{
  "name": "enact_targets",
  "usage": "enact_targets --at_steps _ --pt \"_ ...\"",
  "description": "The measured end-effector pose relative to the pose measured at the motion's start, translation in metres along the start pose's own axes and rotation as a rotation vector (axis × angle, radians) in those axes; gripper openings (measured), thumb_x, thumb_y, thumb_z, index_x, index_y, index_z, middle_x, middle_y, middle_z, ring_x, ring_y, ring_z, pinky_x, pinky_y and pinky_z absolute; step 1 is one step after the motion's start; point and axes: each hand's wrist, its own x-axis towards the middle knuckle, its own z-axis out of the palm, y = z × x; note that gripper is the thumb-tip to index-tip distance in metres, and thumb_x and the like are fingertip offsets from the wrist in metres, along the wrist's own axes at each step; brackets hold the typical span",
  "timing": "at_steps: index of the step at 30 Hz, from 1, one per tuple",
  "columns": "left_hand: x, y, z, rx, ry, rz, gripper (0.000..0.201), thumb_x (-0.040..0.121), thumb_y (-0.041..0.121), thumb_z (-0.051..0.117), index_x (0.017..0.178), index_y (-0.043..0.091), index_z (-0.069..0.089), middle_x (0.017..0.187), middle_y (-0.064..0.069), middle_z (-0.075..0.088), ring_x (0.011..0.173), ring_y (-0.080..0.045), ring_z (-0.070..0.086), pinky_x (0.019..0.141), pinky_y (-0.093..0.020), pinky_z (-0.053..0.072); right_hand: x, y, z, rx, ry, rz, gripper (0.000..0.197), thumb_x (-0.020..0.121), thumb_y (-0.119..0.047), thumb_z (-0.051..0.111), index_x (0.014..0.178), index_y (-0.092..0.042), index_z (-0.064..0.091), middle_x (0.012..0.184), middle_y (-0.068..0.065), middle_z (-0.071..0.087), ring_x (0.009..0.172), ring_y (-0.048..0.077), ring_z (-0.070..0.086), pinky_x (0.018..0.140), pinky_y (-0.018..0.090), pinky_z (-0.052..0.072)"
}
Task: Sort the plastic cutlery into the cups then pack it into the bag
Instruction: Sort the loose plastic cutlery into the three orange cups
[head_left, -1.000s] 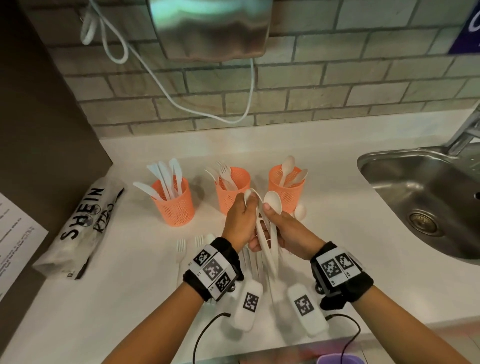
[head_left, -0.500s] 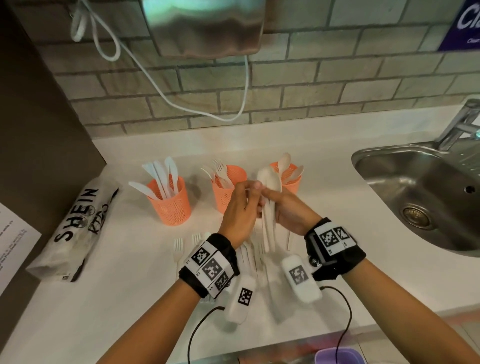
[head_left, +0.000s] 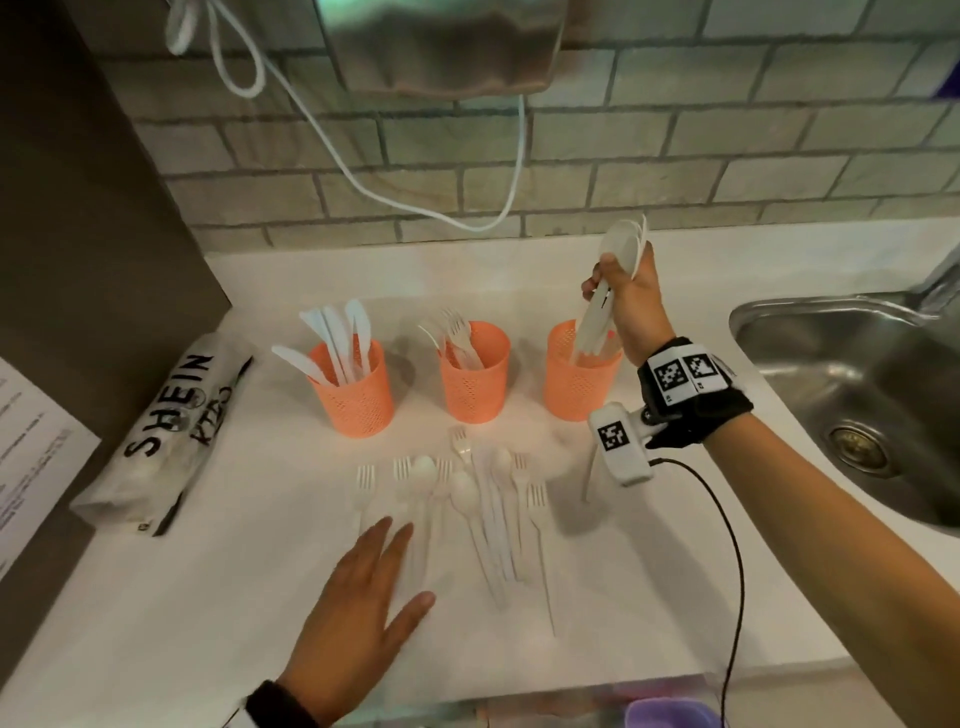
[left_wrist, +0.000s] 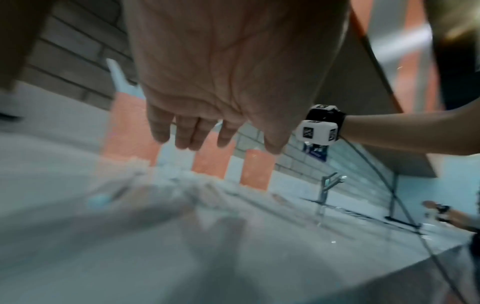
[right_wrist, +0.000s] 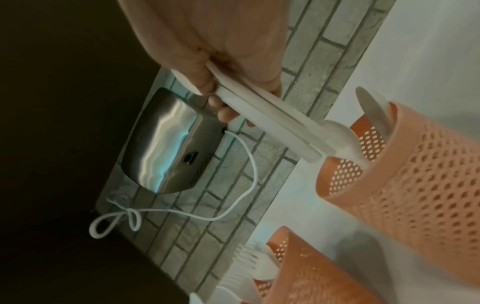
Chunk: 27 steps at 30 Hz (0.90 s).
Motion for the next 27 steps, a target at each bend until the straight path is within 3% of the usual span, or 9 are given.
enact_targets --at_steps 4,6,9,14,17,19,22,25,27 --pt "-0.011 -0.041 0.008 -0.012 0.178 -0.245 0.114 0.063 0.087 -0.009 0.147 0.016 0.02 0.156 -0.009 0.016 0.143 -0.026 0.02 0.115 -0.036 0.019 0.01 0.015 0.004 -0.09 0.009 -0.043 0.011 0.099 -0.007 0.036 0.108 -0.013 0.033 0.07 0.001 0.042 0.062 0.011 0.047 0.07 0.022 0.047" --pt "-0.014 -0.053 0.014 0.014 0.194 -0.338 0.114 0.064 0.086 -0.006 0.147 0.013 0.019 0.156 -0.013 0.016 0.143 -0.03 0.019 0.115 -0.043 0.021 0.013 0.023 0.006 -0.096 0.022 -0.026 0.015 0.098 -0.003 0.035 0.109 -0.013 0.032 0.072 0.001 0.043 0.062 0.011 0.048 0.072 0.022 0.048" --pt "-0.021 -0.062 0.028 0.043 0.159 -0.431 0.115 0.062 0.085 -0.008 0.148 0.011 0.015 0.157 -0.012 0.011 0.144 -0.028 0.014 0.115 -0.044 0.018 0.014 0.035 0.006 -0.104 0.041 0.008 0.019 0.096 0.001 0.034 0.107 -0.014 0.032 0.073 0.0 0.044 0.061 0.01 0.051 0.072 0.023 0.047" --pt "-0.025 -0.071 0.044 0.056 0.108 -0.443 0.109 0.074 0.08 -0.008 0.142 0.006 0.033 0.152 -0.016 0.026 0.139 -0.034 0.029 0.111 -0.05 0.025 0.013 0.049 0.001 -0.137 0.054 0.041 0.017 0.098 -0.005 0.036 0.111 -0.016 0.031 0.073 0.001 0.046 0.066 0.013 0.055 0.074 0.028 0.047" --pt "-0.025 -0.069 0.044 0.048 0.158 -0.433 0.109 0.073 0.08 -0.009 0.144 0.008 0.03 0.154 -0.014 0.023 0.141 -0.031 0.025 0.113 -0.047 0.021 0.017 0.055 -0.001 -0.168 0.051 0.092 0.02 0.095 -0.006 0.042 0.11 -0.015 0.033 0.078 0.005 0.053 0.073 0.017 0.06 0.078 0.033 0.049" --pt "-0.026 -0.068 0.044 0.048 0.19 -0.433 0.111 0.07 0.081 -0.013 0.146 0.01 0.026 0.155 -0.012 0.019 0.142 -0.029 0.021 0.115 -0.044 0.017 0.017 0.057 -0.001 -0.207 0.028 0.125 0.029 0.089 -0.004 0.052 0.11 -0.017 0.037 0.093 0.01 0.056 0.087 0.025 0.061 0.086 0.039 0.05" --pt "-0.026 -0.067 0.044 0.061 0.198 -0.437 0.113 0.068 0.082 -0.017 0.146 0.011 0.023 0.156 -0.011 0.016 0.143 -0.028 0.019 0.116 -0.042 0.015 0.015 0.055 -0.003 -0.195 -0.008 0.135 0.047 0.085 0.003 0.057 0.125 -0.015 0.04 0.1 0.008 0.053 0.095 0.019 0.055 0.081 0.023 0.051" --pt "-0.026 -0.068 0.045 0.07 0.192 -0.441 0.113 0.067 0.081 -0.018 0.147 0.012 0.023 0.156 -0.011 0.015 0.144 -0.028 0.018 0.116 -0.042 0.014 0.012 0.052 -0.011 -0.252 -0.031 0.054 0.054 0.085 -0.001 0.06 0.134 -0.011 0.038 0.111 0.01 0.05 0.11 0.019 0.05 0.098 0.03 0.042" --pt "-0.026 -0.069 0.046 0.069 0.181 -0.441 0.111 0.069 0.08 -0.016 0.146 0.011 0.024 0.156 -0.012 0.017 0.143 -0.028 0.019 0.116 -0.043 0.015 0.004 0.05 -0.02 -0.275 -0.015 -0.007 0.047 0.088 -0.005 0.058 0.131 -0.011 0.042 0.109 0.009 0.052 0.111 0.021 0.052 0.098 0.033 0.042"
